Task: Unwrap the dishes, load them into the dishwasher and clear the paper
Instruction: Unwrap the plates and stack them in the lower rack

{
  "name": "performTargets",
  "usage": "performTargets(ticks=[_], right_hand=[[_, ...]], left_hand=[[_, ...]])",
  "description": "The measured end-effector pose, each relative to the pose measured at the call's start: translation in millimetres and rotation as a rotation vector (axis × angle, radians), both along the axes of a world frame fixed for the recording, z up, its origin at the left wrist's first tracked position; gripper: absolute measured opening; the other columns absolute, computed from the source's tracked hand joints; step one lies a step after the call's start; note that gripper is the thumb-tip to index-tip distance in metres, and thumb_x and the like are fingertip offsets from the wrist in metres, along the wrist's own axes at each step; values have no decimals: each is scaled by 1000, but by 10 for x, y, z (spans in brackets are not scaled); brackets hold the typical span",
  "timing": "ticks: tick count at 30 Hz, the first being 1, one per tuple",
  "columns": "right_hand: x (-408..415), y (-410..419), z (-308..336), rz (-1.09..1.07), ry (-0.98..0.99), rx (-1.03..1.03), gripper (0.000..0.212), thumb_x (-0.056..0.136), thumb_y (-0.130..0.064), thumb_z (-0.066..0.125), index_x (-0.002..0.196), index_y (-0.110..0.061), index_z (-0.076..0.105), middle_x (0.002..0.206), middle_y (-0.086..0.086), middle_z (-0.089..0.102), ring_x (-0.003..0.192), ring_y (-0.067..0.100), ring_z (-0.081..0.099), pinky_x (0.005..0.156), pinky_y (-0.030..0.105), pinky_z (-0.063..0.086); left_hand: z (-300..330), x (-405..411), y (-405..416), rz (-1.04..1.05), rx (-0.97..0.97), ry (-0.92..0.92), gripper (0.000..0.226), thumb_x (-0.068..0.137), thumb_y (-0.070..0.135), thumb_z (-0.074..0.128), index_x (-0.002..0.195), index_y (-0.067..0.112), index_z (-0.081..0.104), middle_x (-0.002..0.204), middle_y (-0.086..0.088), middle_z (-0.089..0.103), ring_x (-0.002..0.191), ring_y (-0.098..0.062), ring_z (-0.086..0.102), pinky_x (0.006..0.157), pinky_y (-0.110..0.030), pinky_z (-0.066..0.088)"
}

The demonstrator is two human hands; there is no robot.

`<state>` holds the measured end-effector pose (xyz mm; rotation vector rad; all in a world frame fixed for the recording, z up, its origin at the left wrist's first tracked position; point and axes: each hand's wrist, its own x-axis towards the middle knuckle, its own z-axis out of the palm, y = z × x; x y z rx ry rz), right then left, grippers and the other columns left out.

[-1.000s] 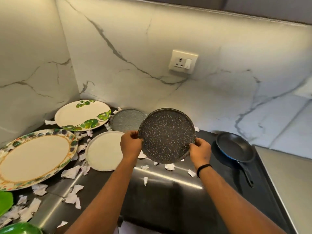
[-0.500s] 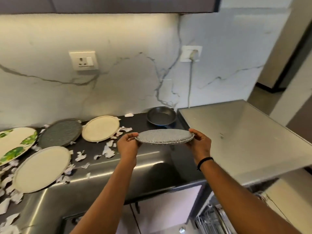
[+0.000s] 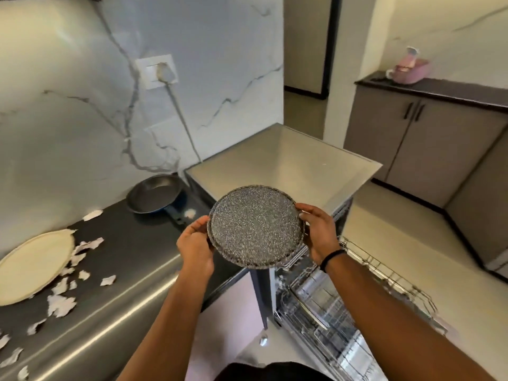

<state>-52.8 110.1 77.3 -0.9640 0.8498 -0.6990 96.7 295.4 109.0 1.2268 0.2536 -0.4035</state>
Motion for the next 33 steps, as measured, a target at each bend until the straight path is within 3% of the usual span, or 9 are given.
performTargets(ticks=[6, 10, 12, 15, 18, 23, 27, 31, 33], right_hand=[[-326, -422, -230, -121, 130, -13, 35, 94, 6, 57, 120, -15, 65, 110, 11, 67, 91, 20, 62, 96, 44, 54], [-521, -625, -360, -195, 230, 29, 27, 97, 3, 55, 118, -9, 68, 107, 9, 68, 82, 16, 62, 76, 33, 56], [-606, -684, -433, -251, 275, 61, 22, 98, 1, 55, 112, -8, 69, 95, 9, 68, 74, 16, 60, 64, 28, 51], [-684, -791, -602, -355, 345, 100, 20, 97, 2, 55, 96, -12, 69, 88, 8, 67, 75, 19, 59, 72, 32, 52], [-811, -833, -829, -427, 418, 148, 17, 97, -1, 55, 100, -11, 69, 92, 11, 69, 81, 23, 62, 81, 38, 52], [-1136, -796, -1185, -560, 515, 255, 17, 97, -1, 54, 91, -9, 68, 85, 10, 66, 82, 25, 60, 72, 33, 50], [-1439, -734, -1435, -647, 544, 384, 14, 96, -4, 55, 95, -7, 68, 84, 11, 66, 79, 26, 60, 76, 35, 51], [-1704, -630, -1696, -690, 577, 490, 12, 95, -1, 57, 89, -7, 65, 79, 11, 63, 70, 25, 57, 68, 32, 49], [-1804, -568, -1907, -685, 586, 553, 16, 93, -2, 60, 82, -11, 65, 79, 10, 65, 74, 25, 59, 72, 35, 51]], left_hand=[[-167, -78, -732, -142, 104, 74, 39, 90, -16, 37, 98, 2, 70, 79, -9, 70, 63, -19, 61, 62, -34, 54], [-292, -99, -1201, -310, 136, 82, 28, 90, -6, 51, 94, 7, 76, 90, -13, 75, 75, -25, 66, 70, -39, 58], [-362, -139, -1413, -393, 127, 66, 15, 89, 1, 60, 79, 6, 70, 79, -9, 70, 74, -25, 63, 68, -36, 57], [-434, -251, -1716, -557, 105, 15, 32, 91, 4, 59, 62, 15, 52, 59, 1, 52, 59, -16, 49, 52, -24, 44], [-558, -377, -1963, -691, 101, -33, 37, 96, 8, 58, 60, 16, 53, 54, 5, 54, 50, -8, 50, 50, -22, 43], [-860, -683, -2284, -892, 156, -55, 32, 101, 23, 57, 81, -1, 60, 75, -14, 54, 69, -18, 51, 58, -26, 42], [-1068, -983, -2416, -1031, 237, -88, 49, 99, 38, 60, 91, -11, 60, 86, -10, 57, 77, -19, 48, 67, -31, 38], [-1389, -1186, -2492, -1155, 425, -137, 21, 96, 30, 65, 80, 16, 65, 78, 0, 57, 70, -12, 49, 63, -24, 39], [-1591, -1243, -2484, -1150, 545, -152, 15, 95, 25, 66, 83, 17, 63, 74, 1, 54, 65, -10, 45, 60, -25, 37]])
